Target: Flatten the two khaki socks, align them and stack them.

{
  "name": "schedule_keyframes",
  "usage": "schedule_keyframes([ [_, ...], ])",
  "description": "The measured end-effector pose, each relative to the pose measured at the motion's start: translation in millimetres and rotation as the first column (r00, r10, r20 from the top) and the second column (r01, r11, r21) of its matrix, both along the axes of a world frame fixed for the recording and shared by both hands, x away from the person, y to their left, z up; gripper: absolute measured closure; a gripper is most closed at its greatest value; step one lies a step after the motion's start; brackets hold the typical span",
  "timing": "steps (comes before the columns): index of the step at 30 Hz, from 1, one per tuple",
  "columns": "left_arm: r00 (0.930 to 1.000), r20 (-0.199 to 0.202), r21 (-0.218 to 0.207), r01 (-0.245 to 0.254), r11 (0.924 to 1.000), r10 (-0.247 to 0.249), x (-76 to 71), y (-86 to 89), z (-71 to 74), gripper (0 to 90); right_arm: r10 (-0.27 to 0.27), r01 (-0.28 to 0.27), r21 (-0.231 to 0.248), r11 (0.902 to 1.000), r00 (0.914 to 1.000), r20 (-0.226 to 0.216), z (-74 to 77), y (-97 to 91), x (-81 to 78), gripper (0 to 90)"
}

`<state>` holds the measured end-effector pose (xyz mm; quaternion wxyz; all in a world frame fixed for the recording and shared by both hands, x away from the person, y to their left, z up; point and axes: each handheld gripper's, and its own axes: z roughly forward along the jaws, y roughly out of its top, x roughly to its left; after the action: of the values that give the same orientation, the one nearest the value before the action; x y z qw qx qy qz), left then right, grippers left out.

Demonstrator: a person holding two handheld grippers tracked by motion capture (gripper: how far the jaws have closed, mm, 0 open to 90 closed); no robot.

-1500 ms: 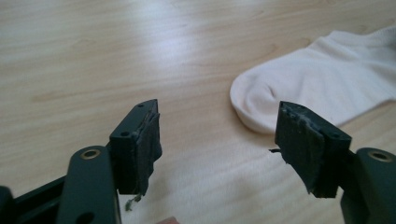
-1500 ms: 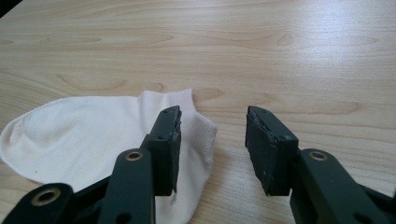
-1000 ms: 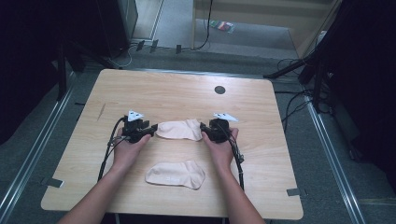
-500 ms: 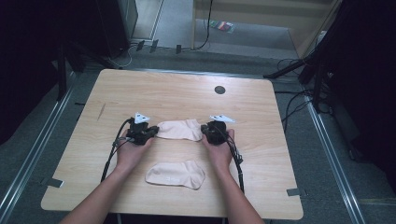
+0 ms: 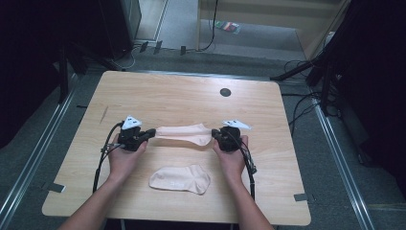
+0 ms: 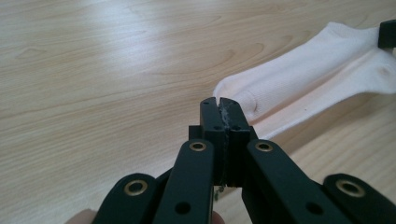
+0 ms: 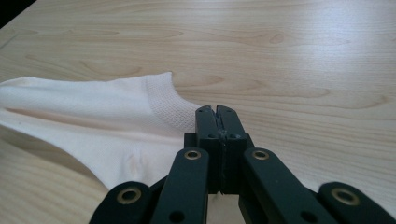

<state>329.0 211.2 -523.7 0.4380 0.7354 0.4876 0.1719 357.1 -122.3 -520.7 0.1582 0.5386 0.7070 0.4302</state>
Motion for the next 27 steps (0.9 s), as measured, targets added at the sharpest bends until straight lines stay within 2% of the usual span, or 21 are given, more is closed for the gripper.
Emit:
schedule_keyframes([
  [1,1.0,0.002,-0.016,0.001,0.9999,-0.001,-3.8,2.2,0.6,90.0,0.006,-0.006,0.008,0.9999,0.9999,0.009,4.1,-3.4,-7.8,90.0],
  [2,0.9999,0.009,-0.021,0.007,0.9998,-0.007,-8.2,3.8,1.5,90.0,0.006,-0.006,0.008,0.9999,0.9999,0.009,4.1,-3.4,-7.8,90.0],
  [3,0.9995,0.025,-0.031,0.018,0.9994,-0.017,-17.3,4.4,3.2,90.0,0.018,-0.018,0.019,0.9997,0.9998,0.013,8.0,-6.0,-16.3,90.0],
  [4,0.9995,0.025,-0.031,0.018,0.9994,-0.017,-17.3,4.4,3.2,90.0,0.018,-0.018,0.019,0.9997,0.9998,0.013,8.0,-6.0,-16.3,90.0],
  [6,0.9988,0.045,-0.037,0.02,0.9991,-0.018,-26.9,4.0,5.7,90.0,0.04,-0.04,0.021,0.999,0.9991,0.016,11.0,-5.0,-28.0,90.0],
  [7,0.9986,0.049,-0.05,0.025,0.9985,-0.022,-31.3,3.9,6.7,90.0,0.04,-0.04,0.021,0.999,0.9991,0.016,11.0,-5.0,-28.0,90.0],
  [11,0.9968,0.069,-0.059,0.043,0.9973,-0.039,-50.3,4.4,11.9,90.0,0.055,-0.056,0.02,0.9982,0.998,0.03,14.1,-5.9,-43.6,90.0],
  [15,0.9945,0.086,-0.048,0.063,0.9968,-0.059,-68.3,2.6,15.9,90.0,0.073,-0.074,0.02,0.997,0.9966,0.039,16.3,-10.7,-58.5,90.0],
  [18,0.9937,0.083,-0.038,0.079,0.9961,-0.076,-79.3,2.3,16.3,90.0,0.085,-0.086,0.036,0.9957,0.9962,0.017,14.5,-14.2,-71.4,90.0],
  [24,0.9921,0.065,-0.021,0.109,0.9938,-0.107,-103.3,2.1,12.4,90.0,0.124,-0.124,0.012,0.9922,0.9923,0.003,10.3,-15.6,-95.6,90.0],
  [25,0.9916,0.061,-0.018,0.116,0.9931,-0.114,-107.3,2.1,11.7,90.0,0.136,-0.136,0.016,0.9906,0.9906,-0.014,7.1,-16.7,-102.6,90.0],
  [27,0.9913,0.051,-0.017,0.122,0.9924,-0.121,-113.2,3.2,10.6,90.0,0.14,-0.139,0.013,0.9901,0.99,-0.019,6.7,-17.3,-105.0,90.0],
])
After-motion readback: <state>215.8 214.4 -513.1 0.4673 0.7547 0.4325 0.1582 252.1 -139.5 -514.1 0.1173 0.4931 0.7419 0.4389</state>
